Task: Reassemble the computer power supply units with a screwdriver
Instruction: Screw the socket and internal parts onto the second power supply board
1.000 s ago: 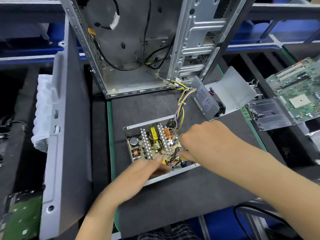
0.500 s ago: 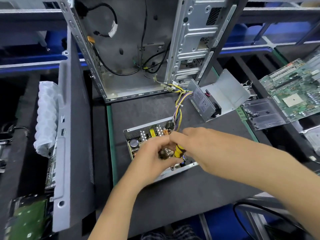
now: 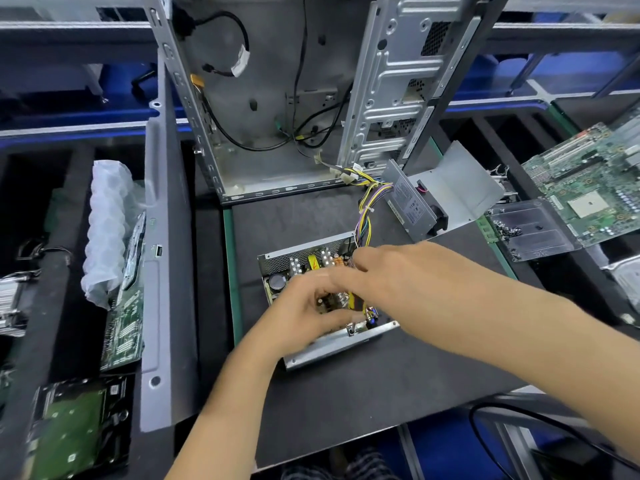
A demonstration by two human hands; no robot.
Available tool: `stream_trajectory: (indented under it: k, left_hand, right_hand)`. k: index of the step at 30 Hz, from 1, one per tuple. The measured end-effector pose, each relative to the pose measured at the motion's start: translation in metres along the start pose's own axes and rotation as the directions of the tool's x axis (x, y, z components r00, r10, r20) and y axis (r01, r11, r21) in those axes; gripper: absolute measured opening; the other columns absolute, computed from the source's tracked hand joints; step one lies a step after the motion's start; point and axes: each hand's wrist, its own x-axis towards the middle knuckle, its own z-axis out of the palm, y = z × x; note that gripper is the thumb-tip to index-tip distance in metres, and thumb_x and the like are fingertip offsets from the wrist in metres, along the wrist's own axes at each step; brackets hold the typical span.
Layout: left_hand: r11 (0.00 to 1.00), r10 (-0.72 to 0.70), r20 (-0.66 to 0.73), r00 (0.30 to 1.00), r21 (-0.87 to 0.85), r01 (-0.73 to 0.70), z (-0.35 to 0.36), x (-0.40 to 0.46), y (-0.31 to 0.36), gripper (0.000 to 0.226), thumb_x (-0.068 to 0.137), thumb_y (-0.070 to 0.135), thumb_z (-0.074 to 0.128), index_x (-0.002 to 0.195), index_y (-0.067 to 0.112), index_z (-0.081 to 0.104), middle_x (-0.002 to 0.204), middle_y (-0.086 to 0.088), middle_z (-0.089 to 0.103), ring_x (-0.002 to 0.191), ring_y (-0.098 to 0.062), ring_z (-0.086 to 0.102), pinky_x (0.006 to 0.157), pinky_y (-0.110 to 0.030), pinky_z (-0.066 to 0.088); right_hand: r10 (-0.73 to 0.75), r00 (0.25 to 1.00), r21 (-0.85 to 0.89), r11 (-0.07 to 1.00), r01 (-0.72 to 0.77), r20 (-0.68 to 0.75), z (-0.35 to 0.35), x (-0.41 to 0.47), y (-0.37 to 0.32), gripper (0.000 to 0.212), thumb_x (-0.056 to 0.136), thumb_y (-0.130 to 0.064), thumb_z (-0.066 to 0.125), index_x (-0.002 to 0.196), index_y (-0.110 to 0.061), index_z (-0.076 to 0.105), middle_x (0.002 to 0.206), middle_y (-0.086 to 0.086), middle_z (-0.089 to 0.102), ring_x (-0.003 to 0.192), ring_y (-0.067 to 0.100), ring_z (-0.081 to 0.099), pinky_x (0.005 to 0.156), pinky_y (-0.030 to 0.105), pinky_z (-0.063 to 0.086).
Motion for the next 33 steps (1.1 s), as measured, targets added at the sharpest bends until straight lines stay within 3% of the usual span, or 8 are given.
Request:
stream_trajectory:
  k: [5,8,11,14,16,19,27,33]
  left_hand:
    - [0.999,-0.039,0.049,0.998,0.009,0.039,0.005,0.003,-0.003,0.04,0.075,0.0,0.081,0.084,0.03,0.056,0.073,0.021,0.058,0.077,0.001,0.054,0.079,-0.023,0.042]
    - [0.997,0.001,0.022,1.0,0.077,-0.003,0.007,0.007,-0.001,0.026,0.073,0.007,0.084,0.077,0.02,0.062,0.081,0.007,0.055,0.081,-0.012,0.052,0.081,-0.036,0.043]
    - [0.994,0.031,0.056,0.998,0.098,-0.036,0.009,0.009,-0.001,0.02,0.071,0.007,0.084,0.074,-0.003,0.067,0.086,-0.01,0.058,0.083,-0.025,0.055,0.077,-0.04,0.046]
    - [0.992,0.052,0.066,0.997,0.113,-0.059,0.013,0.013,0.001,0.019,0.073,0.008,0.083,0.067,0.011,0.065,0.081,-0.002,0.059,0.079,-0.025,0.053,0.072,-0.039,0.044]
    - [0.992,0.075,0.069,0.995,0.094,-0.081,0.011,0.015,0.001,0.026,0.075,0.01,0.08,0.072,0.03,0.065,0.087,0.01,0.062,0.085,-0.016,0.057,0.08,-0.034,0.046]
    - [0.999,0.034,0.053,0.998,0.036,-0.036,0.007,0.016,-0.002,0.03,0.076,0.009,0.081,0.086,0.034,0.067,0.102,-0.007,0.07,0.109,-0.024,0.06,0.101,-0.046,0.043]
    - [0.998,-0.017,0.096,0.995,0.06,0.011,0.008,0.01,-0.008,0.039,0.069,0.013,0.087,0.099,0.015,0.063,0.09,0.005,0.065,0.088,-0.002,0.056,0.083,-0.028,0.046]
    - [0.98,0.062,0.044,0.997,0.189,-0.069,0.011,0.018,-0.005,0.022,0.071,0.013,0.085,0.08,0.009,0.065,0.082,0.001,0.059,0.081,-0.018,0.056,0.08,-0.042,0.046]
  right_hand:
    - [0.027,0.998,-0.062,0.998,-0.03,-0.055,0.005,0.001,-0.001,0.018,0.094,-0.031,0.055,0.1,-0.017,0.046,0.088,-0.001,0.06,0.078,0.024,0.062,0.045,0.028,0.017]
    - [0.125,0.969,-0.195,0.966,-0.168,-0.212,0.001,-0.002,0.002,0.062,0.057,-0.062,0.08,0.051,-0.023,0.032,0.04,-0.005,0.049,0.034,0.016,0.052,0.044,0.02,0.008]
    - [0.171,0.941,-0.086,0.975,-0.204,-0.291,0.009,-0.001,0.002,0.097,0.049,-0.067,0.08,0.052,-0.016,-0.002,0.029,-0.005,0.036,0.025,0.014,0.042,0.046,0.017,0.009]
    - [0.098,0.978,-0.066,0.992,-0.112,-0.187,0.002,-0.008,-0.006,0.067,0.05,-0.055,0.085,0.036,-0.015,0.033,0.039,0.0,0.045,0.033,0.017,0.051,0.047,0.018,0.019]
    - [0.074,0.987,-0.015,0.997,-0.077,-0.146,0.001,-0.007,-0.005,0.026,0.078,-0.031,0.073,0.094,-0.015,0.06,0.075,-0.001,0.042,0.073,0.022,0.062,0.047,0.023,0.023]
    - [0.003,1.0,0.033,0.999,-0.002,-0.022,0.004,-0.01,0.001,0.048,0.084,-0.001,0.046,0.128,-0.016,0.034,0.091,0.001,0.024,0.091,0.021,0.039,0.052,0.028,0.023]
    - [0.036,0.994,-0.048,0.998,-0.031,0.107,0.003,-0.004,-0.001,0.007,0.092,-0.014,0.051,0.091,-0.019,0.046,0.084,-0.002,0.047,0.068,0.022,0.046,0.048,0.027,0.024]
    - [0.176,0.984,-0.096,0.98,-0.175,0.008,0.01,-0.002,0.001,0.045,0.099,-0.028,0.043,0.063,-0.016,0.018,0.067,-0.006,0.035,0.071,0.022,0.047,0.045,0.026,0.013]
